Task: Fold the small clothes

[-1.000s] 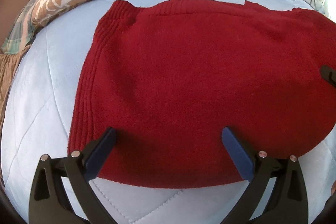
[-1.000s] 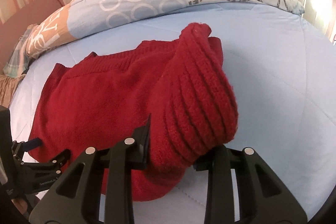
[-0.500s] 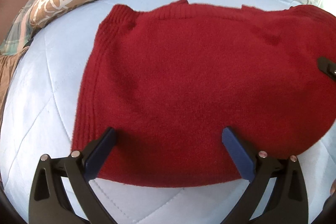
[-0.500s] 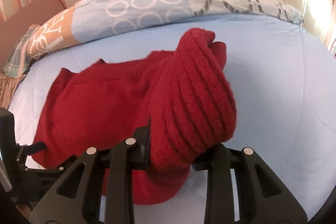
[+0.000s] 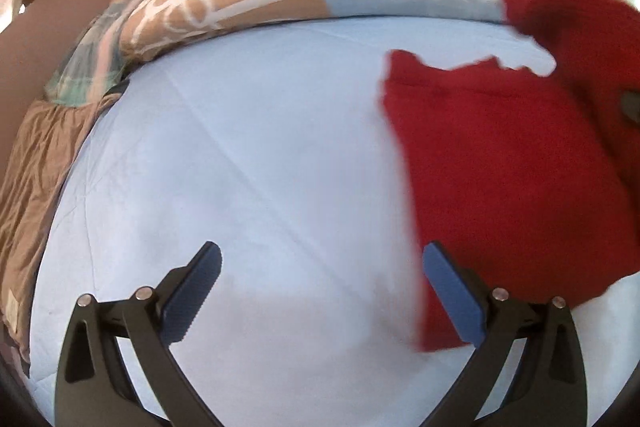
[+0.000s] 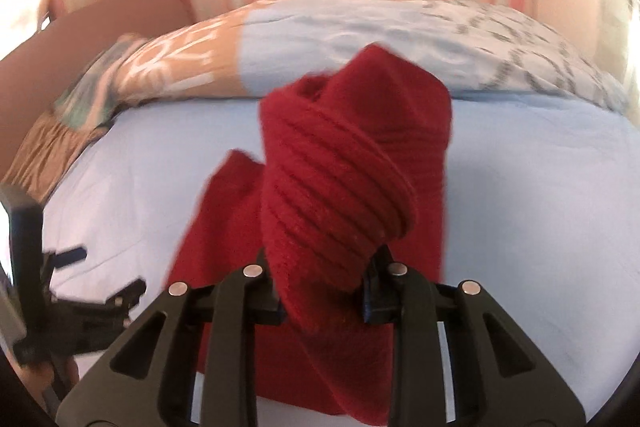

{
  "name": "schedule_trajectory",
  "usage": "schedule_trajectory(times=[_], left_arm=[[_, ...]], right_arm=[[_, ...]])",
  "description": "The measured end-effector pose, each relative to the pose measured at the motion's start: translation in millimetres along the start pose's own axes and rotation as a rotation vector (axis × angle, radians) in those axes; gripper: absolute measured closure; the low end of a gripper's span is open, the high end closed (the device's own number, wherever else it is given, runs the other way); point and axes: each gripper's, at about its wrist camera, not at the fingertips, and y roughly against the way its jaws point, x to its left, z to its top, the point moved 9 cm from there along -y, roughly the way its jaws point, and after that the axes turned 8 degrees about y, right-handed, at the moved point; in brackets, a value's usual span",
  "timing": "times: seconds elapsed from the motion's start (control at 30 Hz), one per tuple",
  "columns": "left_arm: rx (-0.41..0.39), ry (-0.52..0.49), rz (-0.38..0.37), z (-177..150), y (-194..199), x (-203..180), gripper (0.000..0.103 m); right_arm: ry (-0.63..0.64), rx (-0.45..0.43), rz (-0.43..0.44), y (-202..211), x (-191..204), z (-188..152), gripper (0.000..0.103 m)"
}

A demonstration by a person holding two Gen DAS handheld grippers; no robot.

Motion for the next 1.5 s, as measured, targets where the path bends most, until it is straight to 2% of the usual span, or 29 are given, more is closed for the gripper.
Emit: schedule_trajectory(times=[0.13, 0.2, 0.27, 0.37, 0.67, 0.77, 0.87, 0.93, 1.03, 1.13, 1.3, 1.43, 1.5], left_arm=[[-0.011, 0.082, -0.052, 0, -6, 41, 0.002], [-0.014, 0.105, -0.046, 0, -8, 57, 0.002], [-0.024, 0.124, -0.06, 1, -7, 69, 0.002], [-0.044, 0.125, -0.079, 6, -7, 77, 0.002], [-0.052, 0.087, -0.093, 27, -20, 67, 0.002], [-0.053, 0.087, -0.1, 34, -22, 62, 0.002], [-0.06, 0.072, -0.101, 40, -21, 55, 0.002], [-0.06, 0.059, -0.104, 44, -22, 51, 0.002], [-0.058, 0.054, -0.136, 53, -17, 41, 0.002], [-0.065, 0.042, -0.211, 61, -1, 21, 0.002], [-0.023, 0.024, -0.353, 51, 23, -25, 0.002], [0.008, -0.054, -0.38, 33, 38, -63, 0.002], [0.017, -0.105, -0.351, 24, 39, -75, 0.002]], right_arm=[[0.159, 0.059, 0.031, -26, 62, -8, 0.078], [0.269, 0.119, 0.011, -44, 88, -27, 0.078], [0.328, 0.158, -0.023, -54, 96, -41, 0.078], [0.333, 0.191, -0.047, -59, 94, -49, 0.078], [0.334, 0.242, -0.055, -56, 98, -55, 0.074], [0.353, 0.239, -0.034, -53, 103, -58, 0.062], [0.357, 0.216, 0.019, -33, 109, -52, 0.043], [0.335, 0.207, 0.085, -15, 112, -51, 0.027], [0.291, 0.194, 0.117, 12, 100, -53, 0.026], [0.254, 0.198, 0.048, 27, 67, -60, 0.021], [0.192, 0.268, -0.048, 20, 14, -82, 0.023], [0.177, 0.263, -0.092, 23, -8, -85, 0.023], [0.168, 0.263, -0.113, 25, -19, -86, 0.023]])
